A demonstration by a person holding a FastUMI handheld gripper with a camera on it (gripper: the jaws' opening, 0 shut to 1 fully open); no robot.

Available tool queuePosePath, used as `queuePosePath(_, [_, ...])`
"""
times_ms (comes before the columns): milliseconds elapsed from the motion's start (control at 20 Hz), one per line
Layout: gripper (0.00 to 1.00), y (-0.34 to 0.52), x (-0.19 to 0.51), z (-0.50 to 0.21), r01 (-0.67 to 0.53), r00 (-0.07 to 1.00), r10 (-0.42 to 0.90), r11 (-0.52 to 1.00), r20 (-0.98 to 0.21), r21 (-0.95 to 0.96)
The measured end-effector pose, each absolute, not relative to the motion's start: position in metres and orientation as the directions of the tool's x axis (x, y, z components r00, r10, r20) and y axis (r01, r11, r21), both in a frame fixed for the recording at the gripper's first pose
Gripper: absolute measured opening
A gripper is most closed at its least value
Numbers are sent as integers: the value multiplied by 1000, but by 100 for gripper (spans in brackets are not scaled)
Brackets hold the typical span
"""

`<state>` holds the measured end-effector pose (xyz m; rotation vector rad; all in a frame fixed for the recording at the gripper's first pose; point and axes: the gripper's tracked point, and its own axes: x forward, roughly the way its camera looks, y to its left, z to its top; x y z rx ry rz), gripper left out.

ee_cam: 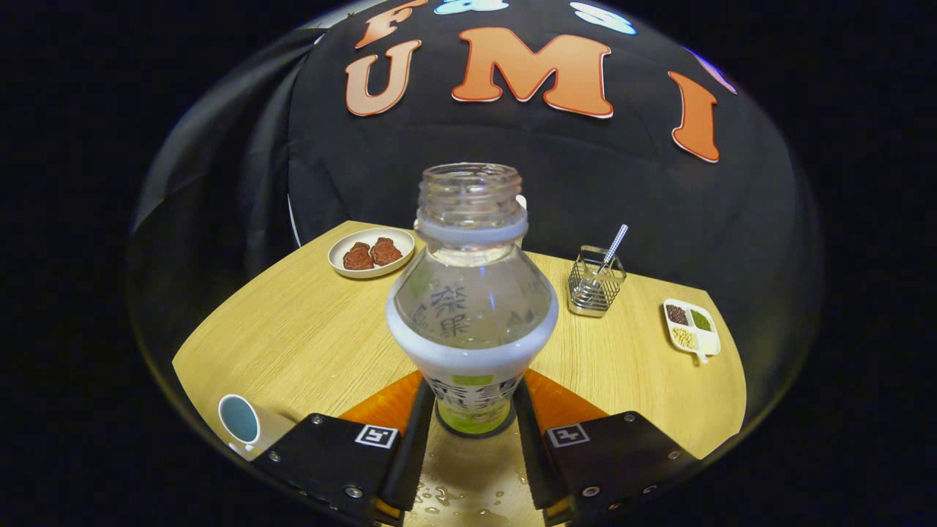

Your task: Take the bottle from table, then pour the juice into the cup, finally place the bottle on the coaster

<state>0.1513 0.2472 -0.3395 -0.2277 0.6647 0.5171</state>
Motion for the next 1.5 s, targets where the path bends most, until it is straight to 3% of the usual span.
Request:
queuePosePath(850, [67,240,166,-385,-491,634,362,871,-683,6])
queuePosePath(1000, [77,239,161,-382,-497,633,359,868,-686,-5])
queuePosePath(1150, [94,236,155,-372,-499,637,360,867,-682,-8])
queuePosePath(1500, [98,211,138,-314,-457,690,349,889,-633,-8])
